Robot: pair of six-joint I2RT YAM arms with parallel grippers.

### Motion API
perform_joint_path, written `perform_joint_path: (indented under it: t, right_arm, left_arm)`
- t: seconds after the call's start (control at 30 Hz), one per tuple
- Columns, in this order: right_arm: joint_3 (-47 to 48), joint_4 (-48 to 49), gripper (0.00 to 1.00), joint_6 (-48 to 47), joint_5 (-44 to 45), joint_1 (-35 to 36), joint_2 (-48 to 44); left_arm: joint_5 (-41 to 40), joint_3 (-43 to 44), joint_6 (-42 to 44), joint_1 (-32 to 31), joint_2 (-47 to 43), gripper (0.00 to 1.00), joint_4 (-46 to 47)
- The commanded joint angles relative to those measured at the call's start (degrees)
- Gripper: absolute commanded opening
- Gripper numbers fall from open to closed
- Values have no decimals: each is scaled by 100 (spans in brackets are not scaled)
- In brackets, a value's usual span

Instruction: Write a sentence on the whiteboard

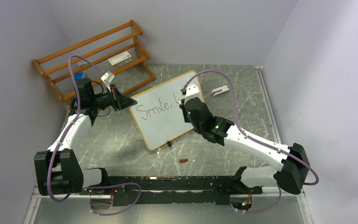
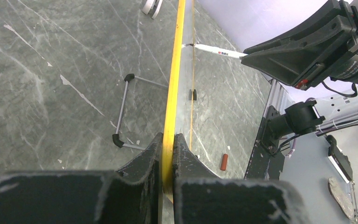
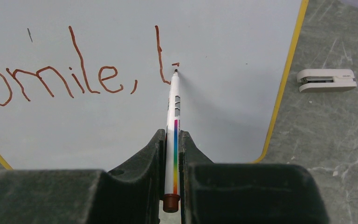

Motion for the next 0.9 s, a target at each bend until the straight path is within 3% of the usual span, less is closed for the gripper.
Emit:
perform_joint_path:
  t: [0.0, 0.87]
  right_arm:
    - [58, 122, 0, -13, 34, -42, 99]
    - [22, -462, 0, 190, -49, -39, -50]
  left_arm:
    - [-603, -5, 541, 67, 186, 5, -196]
    - [-604, -15, 533, 63, 169, 5, -196]
